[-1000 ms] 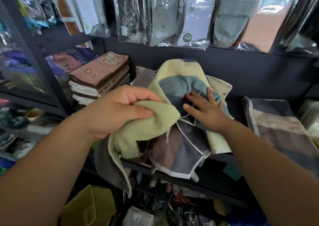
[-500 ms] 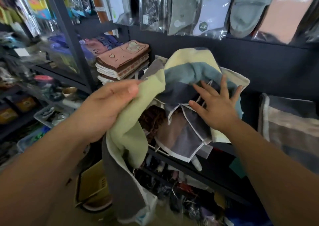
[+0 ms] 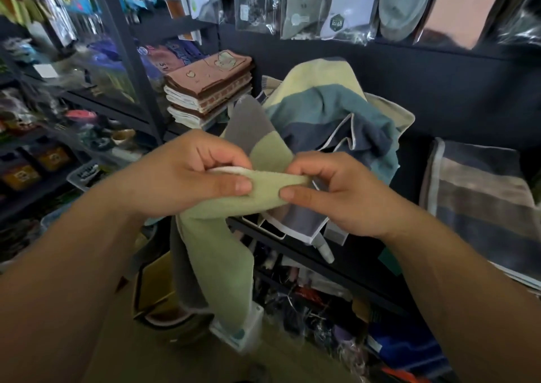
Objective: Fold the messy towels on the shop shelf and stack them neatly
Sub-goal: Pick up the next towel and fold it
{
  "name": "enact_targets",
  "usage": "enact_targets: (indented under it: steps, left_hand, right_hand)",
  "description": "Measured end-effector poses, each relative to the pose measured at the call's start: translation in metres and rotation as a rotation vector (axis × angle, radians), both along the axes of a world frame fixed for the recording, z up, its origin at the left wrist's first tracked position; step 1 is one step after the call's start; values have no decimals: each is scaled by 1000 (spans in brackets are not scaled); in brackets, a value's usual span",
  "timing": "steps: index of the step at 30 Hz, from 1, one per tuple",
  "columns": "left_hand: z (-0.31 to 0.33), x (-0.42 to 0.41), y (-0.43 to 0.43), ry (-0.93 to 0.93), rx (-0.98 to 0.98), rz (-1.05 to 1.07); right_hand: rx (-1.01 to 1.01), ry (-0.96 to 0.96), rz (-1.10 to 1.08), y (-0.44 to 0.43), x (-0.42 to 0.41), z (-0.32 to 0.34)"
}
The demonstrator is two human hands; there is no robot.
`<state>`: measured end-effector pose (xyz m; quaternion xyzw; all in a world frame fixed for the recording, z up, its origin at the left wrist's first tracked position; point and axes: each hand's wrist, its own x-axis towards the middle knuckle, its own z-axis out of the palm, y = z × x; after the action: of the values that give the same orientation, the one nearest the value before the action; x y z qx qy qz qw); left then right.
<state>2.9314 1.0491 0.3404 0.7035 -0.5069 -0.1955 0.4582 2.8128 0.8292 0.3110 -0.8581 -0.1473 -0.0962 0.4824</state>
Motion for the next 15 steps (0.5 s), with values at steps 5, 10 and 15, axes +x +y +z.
enact_targets:
  steps: [5, 10, 15]
  left_hand:
    - [-22, 4, 12, 287, -36, -230]
    - [-49, 6, 3, 362, -136, -33]
    - [-53, 9, -25, 104, -31, 187]
  right_hand:
    - [-236, -183, -68, 7, -36, 18]
    - [-460, -136, -103, -19, -60, 29]
    - [-526, 130, -196, -53, -57, -9]
